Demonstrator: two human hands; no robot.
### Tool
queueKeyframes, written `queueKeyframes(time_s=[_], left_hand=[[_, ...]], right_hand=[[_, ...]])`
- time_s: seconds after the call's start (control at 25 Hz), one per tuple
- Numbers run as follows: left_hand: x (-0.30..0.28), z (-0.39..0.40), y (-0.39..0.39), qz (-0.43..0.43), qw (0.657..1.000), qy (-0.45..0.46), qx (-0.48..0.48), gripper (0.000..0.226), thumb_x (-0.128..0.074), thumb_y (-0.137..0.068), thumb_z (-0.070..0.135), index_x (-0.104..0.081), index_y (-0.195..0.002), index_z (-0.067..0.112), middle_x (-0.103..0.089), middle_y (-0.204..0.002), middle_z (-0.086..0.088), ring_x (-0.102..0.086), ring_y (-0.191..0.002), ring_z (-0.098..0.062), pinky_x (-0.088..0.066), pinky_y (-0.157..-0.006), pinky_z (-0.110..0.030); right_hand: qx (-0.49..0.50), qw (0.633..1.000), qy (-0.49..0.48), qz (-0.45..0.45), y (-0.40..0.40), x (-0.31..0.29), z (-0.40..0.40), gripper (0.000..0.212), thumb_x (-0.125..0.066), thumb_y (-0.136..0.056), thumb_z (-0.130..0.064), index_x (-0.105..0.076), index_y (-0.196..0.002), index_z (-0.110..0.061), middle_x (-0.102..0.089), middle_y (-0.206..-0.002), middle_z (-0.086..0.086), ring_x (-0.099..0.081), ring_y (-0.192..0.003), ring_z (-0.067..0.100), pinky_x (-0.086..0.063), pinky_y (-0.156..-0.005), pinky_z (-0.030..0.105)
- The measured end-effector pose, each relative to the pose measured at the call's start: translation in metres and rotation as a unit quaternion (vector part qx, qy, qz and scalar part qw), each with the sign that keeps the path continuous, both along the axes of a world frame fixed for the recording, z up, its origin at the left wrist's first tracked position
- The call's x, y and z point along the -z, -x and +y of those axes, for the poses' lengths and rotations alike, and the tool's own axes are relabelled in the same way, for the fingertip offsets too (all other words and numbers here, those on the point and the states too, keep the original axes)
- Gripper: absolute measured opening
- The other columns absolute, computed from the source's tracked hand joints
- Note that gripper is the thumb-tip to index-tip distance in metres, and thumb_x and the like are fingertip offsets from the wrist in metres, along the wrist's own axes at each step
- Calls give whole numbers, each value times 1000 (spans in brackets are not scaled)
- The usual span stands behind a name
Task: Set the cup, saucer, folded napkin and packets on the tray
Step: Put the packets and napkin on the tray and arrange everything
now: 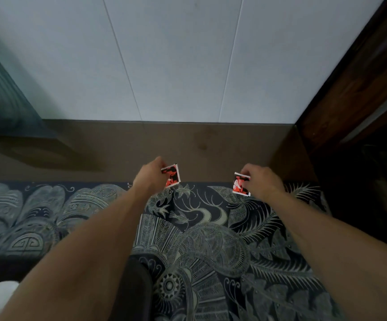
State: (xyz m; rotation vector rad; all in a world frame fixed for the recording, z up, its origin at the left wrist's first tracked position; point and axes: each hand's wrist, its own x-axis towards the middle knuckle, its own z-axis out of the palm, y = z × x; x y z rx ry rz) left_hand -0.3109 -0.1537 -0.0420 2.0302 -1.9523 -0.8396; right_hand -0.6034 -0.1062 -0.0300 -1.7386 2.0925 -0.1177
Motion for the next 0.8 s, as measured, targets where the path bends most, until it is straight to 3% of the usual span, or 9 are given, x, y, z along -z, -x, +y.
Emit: queueKeyframes(time_s=[0.16, 0.32, 0.4, 0.64, 0.8], left_hand=[[-22, 64, -3, 44, 999, -21, -15, 11, -57, -95, 17, -55, -105, 16, -61, -81, 1, -56, -59, -8, -38, -43, -16], [-42, 134, -11, 141, 985, -37, -89, 11, -67, -89, 18, -62, -96, 23, -66, -83, 3, -53, -49, -3, -38, -40, -15], [-51, 168, -14, 184, 975, -46, -116, 13, -71, -86, 15, -65, -92, 24, -69, -82, 3, -54, -48, 0, -41, -45, -16], [-69, 260, -25, 253, 950, -53, -176, 18, -72, -84, 10, -66, -89, 26, -71, -91, -3, -68, -77, -13, -52, -71, -26], [-78, 302, -32, 280, 938, -55, -198, 17, -71, -84, 5, -68, -94, 18, -71, -94, -8, -67, -81, -17, -54, -78, -29]], right_hand=[[4, 999, 13, -49, -11, -22, 57, 10, -66, -88, -28, -61, -97, -29, -70, -95, 1, -62, -79, 22, -51, -68, 35], [4, 992, 32, -118, -24, -43, 114, 9, -67, -88, -29, -64, -96, -26, -67, -93, 0, -61, -83, 22, -52, -71, 37], [-8, 988, 42, -150, -26, -49, 141, 5, -67, -88, -29, -64, -91, -27, -67, -88, -1, -63, -81, 22, -53, -70, 39], [-49, 980, 44, -190, -40, -46, 206, 8, -66, -88, -31, -67, -97, -28, -66, -86, -7, -62, -80, 16, -44, -61, 30], [-42, 970, 47, -237, -57, -42, 239, 5, -69, -87, -27, -68, -92, -27, -68, -88, -5, -62, -83, 18, -50, -71, 36]])
